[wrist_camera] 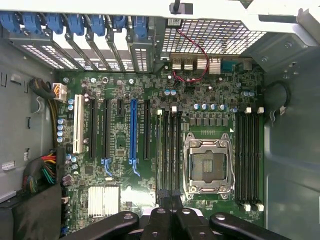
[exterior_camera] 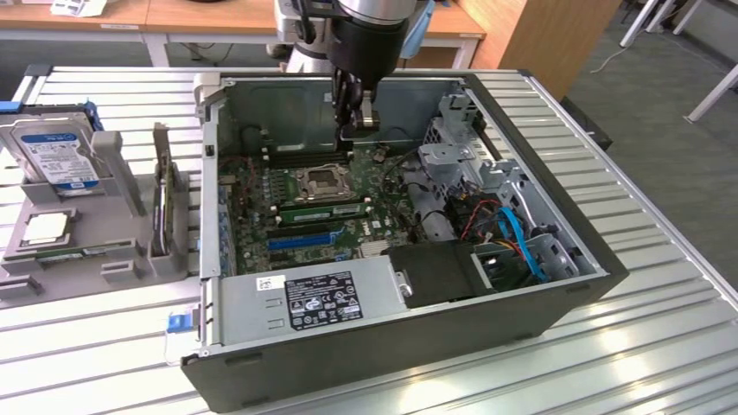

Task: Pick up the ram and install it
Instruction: 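Press down the ram until it locks into place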

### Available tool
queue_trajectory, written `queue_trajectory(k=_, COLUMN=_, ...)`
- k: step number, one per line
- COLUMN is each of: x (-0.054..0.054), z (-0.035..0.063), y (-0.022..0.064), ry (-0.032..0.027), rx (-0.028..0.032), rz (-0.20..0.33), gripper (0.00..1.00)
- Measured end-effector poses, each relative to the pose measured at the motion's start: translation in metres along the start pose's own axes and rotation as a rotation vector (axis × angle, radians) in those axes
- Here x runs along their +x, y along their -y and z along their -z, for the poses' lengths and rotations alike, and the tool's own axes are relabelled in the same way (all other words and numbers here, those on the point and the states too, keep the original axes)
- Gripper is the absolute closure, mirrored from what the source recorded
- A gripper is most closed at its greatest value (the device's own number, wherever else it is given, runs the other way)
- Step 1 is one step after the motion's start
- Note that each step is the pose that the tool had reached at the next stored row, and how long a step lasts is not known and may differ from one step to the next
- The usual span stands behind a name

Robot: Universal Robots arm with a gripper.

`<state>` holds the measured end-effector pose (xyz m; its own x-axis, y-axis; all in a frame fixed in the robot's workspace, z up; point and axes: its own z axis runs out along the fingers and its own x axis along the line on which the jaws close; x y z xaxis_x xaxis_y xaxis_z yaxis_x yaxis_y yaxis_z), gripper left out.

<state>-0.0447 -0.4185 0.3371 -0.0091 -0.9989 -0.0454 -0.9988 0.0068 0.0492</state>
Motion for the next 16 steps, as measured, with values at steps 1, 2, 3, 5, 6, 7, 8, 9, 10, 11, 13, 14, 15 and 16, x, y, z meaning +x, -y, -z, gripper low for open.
queue_trajectory(k=1, x=0.0000, z=0.0000, y=0.0000, ry=0.0000, rx=0.0000, rz=0.000, gripper=0.90)
queue_trajectory(k=2, x=0.0000, z=0.0000, y=0.0000, ry=0.0000, rx=0.0000, rz=0.000, gripper=0.90)
queue_trajectory(k=3, x=0.0000, z=0.0000, y=0.0000, ry=0.0000, rx=0.0000, rz=0.000, gripper=0.90)
queue_trajectory(k=5, x=0.0000, z=0.0000, y=0.0000, ry=0.0004, rx=0.0003, rz=-0.006, gripper=0.90)
queue_trajectory(k=6, x=0.0000, z=-0.0001, y=0.0001, ry=0.0007, rx=0.0006, rz=-0.013, gripper=0.90)
queue_trajectory(k=7, x=-0.0001, z=-0.0001, y=0.0001, ry=0.0011, rx=0.0010, rz=-0.021, gripper=0.90)
queue_trajectory(k=8, x=0.0000, z=0.0000, y=0.0001, ry=0.0014, rx=0.0013, rz=-0.029, gripper=0.90)
queue_trajectory(k=9, x=0.0000, z=0.0000, y=0.0001, ry=0.0020, rx=0.0018, rz=-0.040, gripper=0.90)
queue_trajectory(k=10, x=0.0000, z=0.0000, y=0.0000, ry=0.0026, rx=0.0024, rz=-0.053, gripper=0.90)
queue_trajectory(k=11, x=0.0000, z=0.0000, y=0.0000, ry=0.0032, rx=0.0030, rz=-0.065, gripper=0.90)
queue_trajectory(k=13, x=0.0000, z=0.0000, y=0.0000, ry=0.0044, rx=0.0041, rz=-0.090, gripper=0.90)
queue_trajectory(k=14, x=0.0000, z=0.0000, y=0.0000, ry=0.0050, rx=0.0046, rz=-0.102, gripper=0.90)
queue_trajectory(k=15, x=0.0000, z=0.0000, y=0.0000, ry=0.0057, rx=0.0052, rz=-0.114, gripper=0.90)
queue_trajectory(k=16, x=0.0000, z=0.0000, y=0.0000, ry=0.0062, rx=0.0057, rz=-0.126, gripper=0.90)
